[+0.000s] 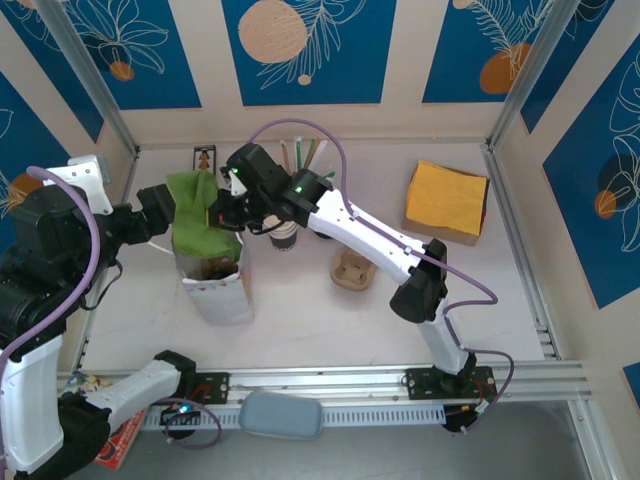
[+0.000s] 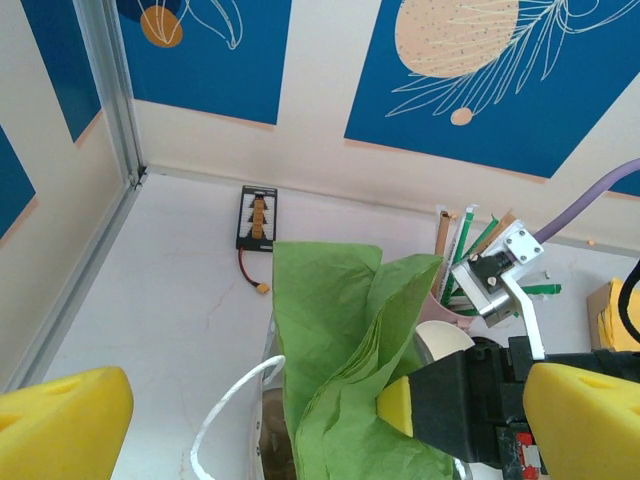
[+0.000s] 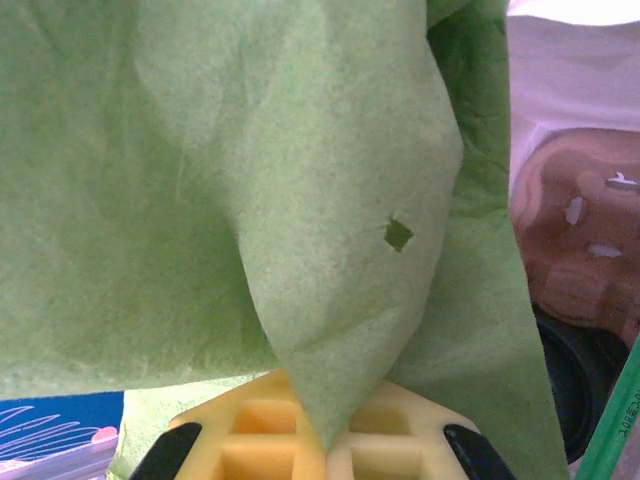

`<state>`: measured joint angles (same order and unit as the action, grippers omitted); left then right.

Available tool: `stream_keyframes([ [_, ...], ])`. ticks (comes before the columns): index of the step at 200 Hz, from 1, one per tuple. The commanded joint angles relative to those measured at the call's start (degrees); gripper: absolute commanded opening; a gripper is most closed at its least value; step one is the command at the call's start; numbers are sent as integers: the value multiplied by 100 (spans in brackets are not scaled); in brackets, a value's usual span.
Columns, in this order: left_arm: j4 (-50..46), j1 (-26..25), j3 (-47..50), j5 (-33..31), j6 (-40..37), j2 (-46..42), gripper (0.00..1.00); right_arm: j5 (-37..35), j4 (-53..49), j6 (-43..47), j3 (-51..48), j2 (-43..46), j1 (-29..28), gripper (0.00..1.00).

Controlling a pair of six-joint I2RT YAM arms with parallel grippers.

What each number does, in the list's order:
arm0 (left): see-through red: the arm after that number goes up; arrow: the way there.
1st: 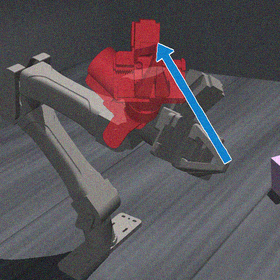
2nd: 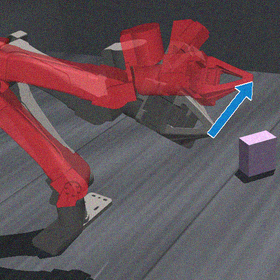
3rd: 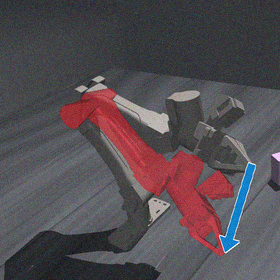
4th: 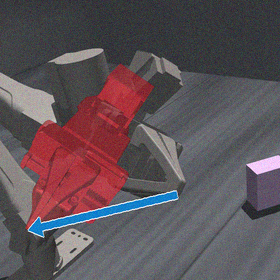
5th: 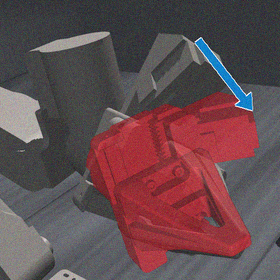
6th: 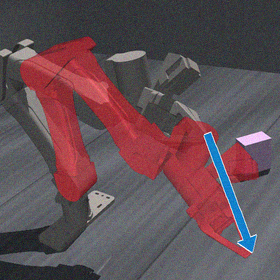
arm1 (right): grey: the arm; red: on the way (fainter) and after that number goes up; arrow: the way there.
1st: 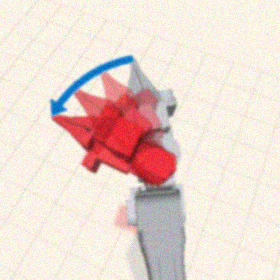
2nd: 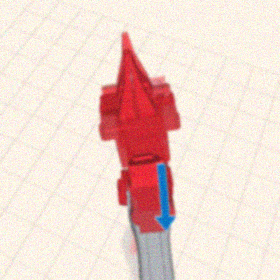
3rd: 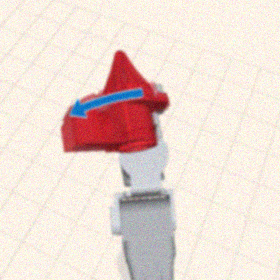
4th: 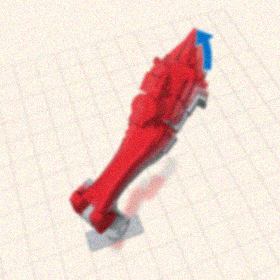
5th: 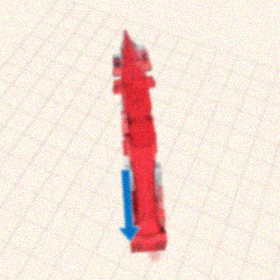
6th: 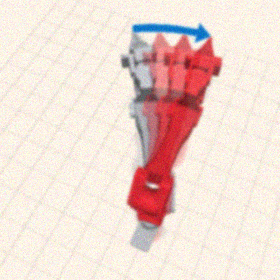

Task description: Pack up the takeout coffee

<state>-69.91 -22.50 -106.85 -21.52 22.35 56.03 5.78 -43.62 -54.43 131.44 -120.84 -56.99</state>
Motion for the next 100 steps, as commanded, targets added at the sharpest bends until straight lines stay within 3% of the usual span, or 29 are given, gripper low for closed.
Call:
stream_keyframes([
  [1, -14, 67, 61, -81, -57, -32, 100, 37, 46, -109, -24, 319, -60, 1],
  [100, 69, 63, 145, -169, -134, -25, 100, -71, -428, -471, 38, 447, -180, 2],
])
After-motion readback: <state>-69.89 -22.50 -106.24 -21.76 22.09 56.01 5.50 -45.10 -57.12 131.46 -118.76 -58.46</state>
